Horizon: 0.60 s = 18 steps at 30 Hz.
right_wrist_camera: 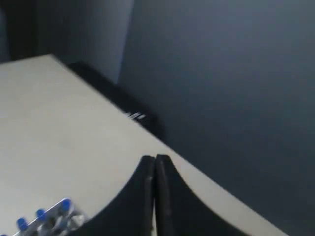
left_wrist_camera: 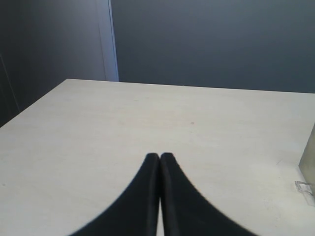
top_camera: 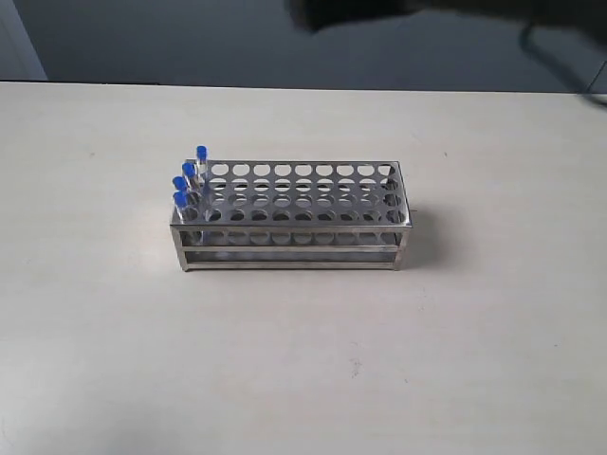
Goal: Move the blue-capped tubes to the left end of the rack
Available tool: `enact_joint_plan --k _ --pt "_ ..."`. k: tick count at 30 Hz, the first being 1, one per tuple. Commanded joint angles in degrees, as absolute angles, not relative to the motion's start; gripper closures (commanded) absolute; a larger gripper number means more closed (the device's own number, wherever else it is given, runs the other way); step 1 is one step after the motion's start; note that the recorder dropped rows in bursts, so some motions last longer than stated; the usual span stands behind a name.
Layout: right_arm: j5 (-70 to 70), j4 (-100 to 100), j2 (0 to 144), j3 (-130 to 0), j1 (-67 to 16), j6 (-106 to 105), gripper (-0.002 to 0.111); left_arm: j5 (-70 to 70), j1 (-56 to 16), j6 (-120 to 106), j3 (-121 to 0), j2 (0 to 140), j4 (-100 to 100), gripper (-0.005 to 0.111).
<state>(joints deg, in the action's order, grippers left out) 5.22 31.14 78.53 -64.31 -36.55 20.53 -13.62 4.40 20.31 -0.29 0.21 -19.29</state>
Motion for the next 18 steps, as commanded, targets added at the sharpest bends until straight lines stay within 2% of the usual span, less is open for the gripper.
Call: enact_joint_plan --k 1,4,7,10,15,18 --pt "21.4 27.9 65.9 -63.4 -31.6 21.1 0.108 -13.4 4.0 20.4 -0.1 0.0 -19.1 0.106" --pt "28.0 28.3 59.3 -60.2 -31.4 21.4 0.108 -13.4 4.0 20.4 -0.1 0.0 -19.1 0.106" --pt "40.4 23.8 53.3 -59.1 -31.4 23.3 0.108 -13.4 4.0 20.3 -0.1 0.0 -19.1 0.106" --pt "45.4 22.9 50.4 -59.1 -31.4 23.6 0.108 -13.4 4.0 20.3 -0.1 0.0 -19.1 0.106" --pt "42.5 22.3 43.0 -55.7 -31.3 22.5 0.108 -13.2 4.0 20.4 -0.1 0.0 -19.1 0.106" --pt "26.0 21.6 32.5 -34.2 -25.9 18.9 0.108 -13.7 3.9 20.4 -0.1 0.0 -19.1 0.106"
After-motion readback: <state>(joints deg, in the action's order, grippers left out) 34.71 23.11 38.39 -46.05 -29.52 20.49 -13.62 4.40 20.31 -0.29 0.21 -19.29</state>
